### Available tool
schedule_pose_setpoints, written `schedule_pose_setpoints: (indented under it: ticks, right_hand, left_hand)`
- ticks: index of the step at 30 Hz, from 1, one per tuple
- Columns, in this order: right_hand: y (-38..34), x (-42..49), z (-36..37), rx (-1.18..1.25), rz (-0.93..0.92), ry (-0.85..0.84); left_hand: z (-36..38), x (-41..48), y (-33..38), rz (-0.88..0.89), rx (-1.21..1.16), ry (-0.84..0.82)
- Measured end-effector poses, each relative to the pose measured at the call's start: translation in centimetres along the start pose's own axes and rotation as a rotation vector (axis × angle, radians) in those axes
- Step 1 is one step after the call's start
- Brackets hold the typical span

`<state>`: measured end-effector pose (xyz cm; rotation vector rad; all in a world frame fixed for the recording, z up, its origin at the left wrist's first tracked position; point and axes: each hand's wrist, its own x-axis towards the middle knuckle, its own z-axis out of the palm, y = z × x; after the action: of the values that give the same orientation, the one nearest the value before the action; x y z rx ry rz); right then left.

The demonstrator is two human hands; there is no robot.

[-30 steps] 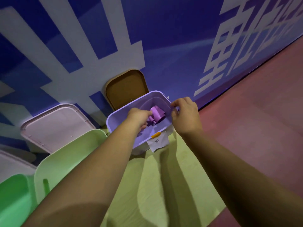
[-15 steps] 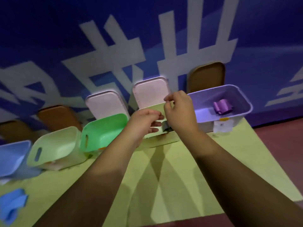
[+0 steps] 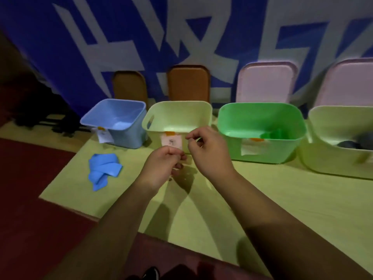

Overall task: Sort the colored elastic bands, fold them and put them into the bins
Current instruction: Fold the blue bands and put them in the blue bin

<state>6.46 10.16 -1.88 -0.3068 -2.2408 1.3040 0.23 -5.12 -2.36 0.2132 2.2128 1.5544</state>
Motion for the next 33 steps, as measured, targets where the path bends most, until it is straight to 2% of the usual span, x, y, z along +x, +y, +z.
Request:
schedule_pose_setpoints:
  ticks: [3, 6, 8, 10, 12, 14, 19, 22, 33]
  right_hand:
    - [0.4, -0.7, 8.9, 0.066, -0.031, -0.064]
    - [1.3, -1.2, 15.9, 0.102, 0.029, -0.108]
    - [2.4, -1.5, 19.2, 0.121, 0.066, -0.118]
    - [3.6, -1.8, 21.3, 0.132, 0.11, -0.084]
    - [4.5, -1.8, 22.1, 0.143, 0.146, -0.031]
    - [4.9, -1.4, 22.1, 0.22, 0.204, -0.001]
    - [4.4, -2.3, 21.1, 0.266, 0.225, -0.068]
    - [3.7, -3.5, 20.8, 0.185, 0.174, -0.095]
    - [4.0, -2.8, 20.4, 0.146, 0.086, -0.203]
  left_hand:
    - [-6.1, 2.4, -6.3, 0.083, 0.12, 0.076]
    - [-10.8, 4.1, -11.1, 0.172, 0.184, 0.15]
    - [-12.9, 5.1, -13.2, 0.221, 0.17, 0.16]
    - [-14.0, 6.0, -14.4, 0.242, 0.034, 0.134]
    - [-14.7, 6.7, -15.2, 0.25, -0.132, 0.128]
    - [-15.0, 7.2, -15.9, 0.274, -0.179, 0.111]
    - [-14.9, 6.6, -16.7, 0.38, -0.073, 0.04]
    - [-14.5, 5.9, -16.9, 0.425, 0.042, 0.055]
    - [-14.2, 6.2, -16.3, 0.388, 0.086, 0.134]
